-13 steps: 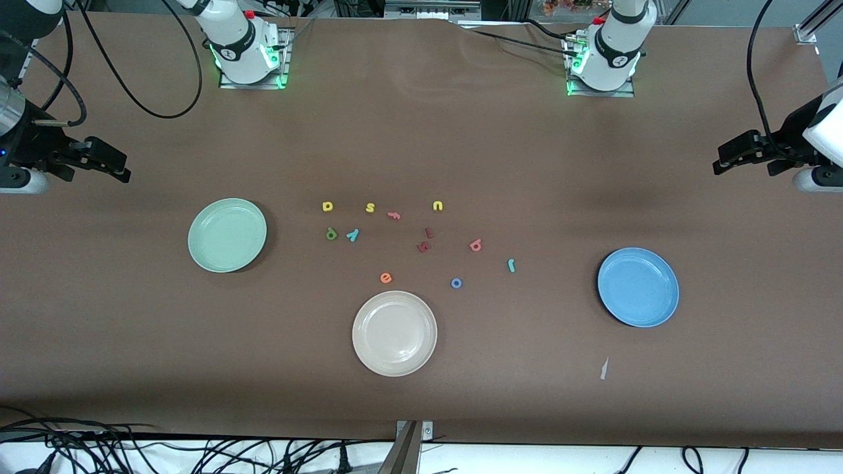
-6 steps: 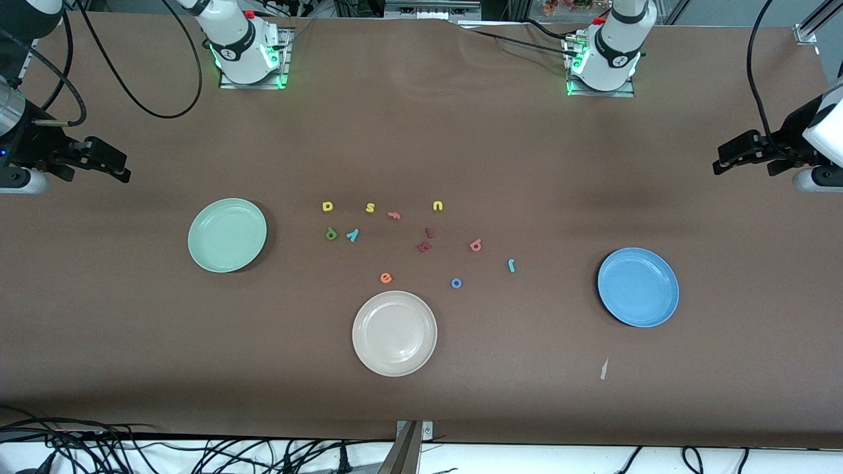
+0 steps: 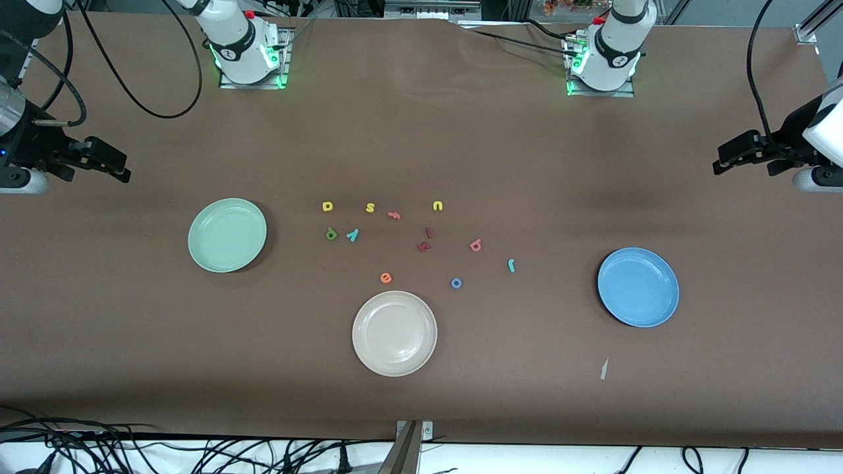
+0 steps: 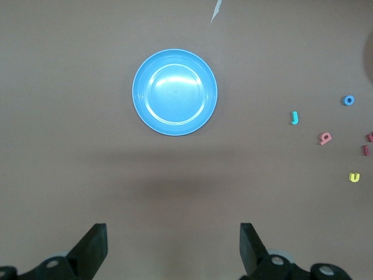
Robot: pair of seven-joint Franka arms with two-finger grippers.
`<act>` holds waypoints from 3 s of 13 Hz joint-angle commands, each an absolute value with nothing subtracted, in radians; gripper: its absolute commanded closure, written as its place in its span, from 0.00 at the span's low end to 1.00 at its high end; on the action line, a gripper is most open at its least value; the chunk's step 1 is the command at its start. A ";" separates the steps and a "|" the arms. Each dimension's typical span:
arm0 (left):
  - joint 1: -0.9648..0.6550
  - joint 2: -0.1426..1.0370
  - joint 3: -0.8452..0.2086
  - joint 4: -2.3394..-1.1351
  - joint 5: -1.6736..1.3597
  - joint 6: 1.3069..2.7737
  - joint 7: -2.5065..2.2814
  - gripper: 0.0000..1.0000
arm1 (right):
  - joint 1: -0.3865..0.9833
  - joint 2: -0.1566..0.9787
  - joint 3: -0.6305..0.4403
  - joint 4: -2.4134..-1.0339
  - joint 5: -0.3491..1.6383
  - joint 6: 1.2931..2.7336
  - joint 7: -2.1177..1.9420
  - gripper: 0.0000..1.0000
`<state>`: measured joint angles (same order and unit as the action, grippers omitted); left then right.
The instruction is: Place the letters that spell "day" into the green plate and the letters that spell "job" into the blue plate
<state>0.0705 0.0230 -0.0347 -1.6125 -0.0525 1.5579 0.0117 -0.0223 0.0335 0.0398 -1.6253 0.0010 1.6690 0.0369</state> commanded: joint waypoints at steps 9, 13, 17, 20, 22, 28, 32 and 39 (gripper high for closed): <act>0.069 0.017 -0.035 -1.614 -0.069 1.551 0.011 0.00 | -0.025 0.021 0.044 -1.640 -0.006 1.669 0.051 0.00; 0.069 0.017 -0.035 -1.614 -0.069 1.551 0.011 0.00 | -0.025 0.021 0.046 -1.640 -0.005 1.667 0.051 0.00; 0.069 0.017 -0.035 -1.614 -0.069 1.551 0.011 0.00 | -0.023 0.021 0.046 -1.641 -0.005 1.667 0.051 0.00; 0.069 0.018 -0.035 -1.614 -0.069 1.551 0.011 0.00 | -0.023 0.021 0.046 -1.640 -0.005 1.667 0.051 0.00; 0.069 0.017 -0.035 -1.614 -0.069 1.551 0.011 0.00 | -0.025 0.021 0.046 -1.641 -0.005 1.667 0.051 0.00; 0.058 0.050 -0.041 -1.606 -0.063 1.557 0.009 0.00 | -0.025 0.021 0.046 -1.641 -0.005 1.667 0.051 0.00; 0.009 0.161 -0.048 -1.579 -0.069 1.563 0.009 0.00 | -0.025 0.021 0.046 -1.641 -0.005 1.667 0.051 0.00; -0.149 0.382 -0.048 -1.578 -0.115 1.741 -0.080 0.00 | -0.021 0.021 0.048 -1.641 -0.005 1.661 0.051 0.00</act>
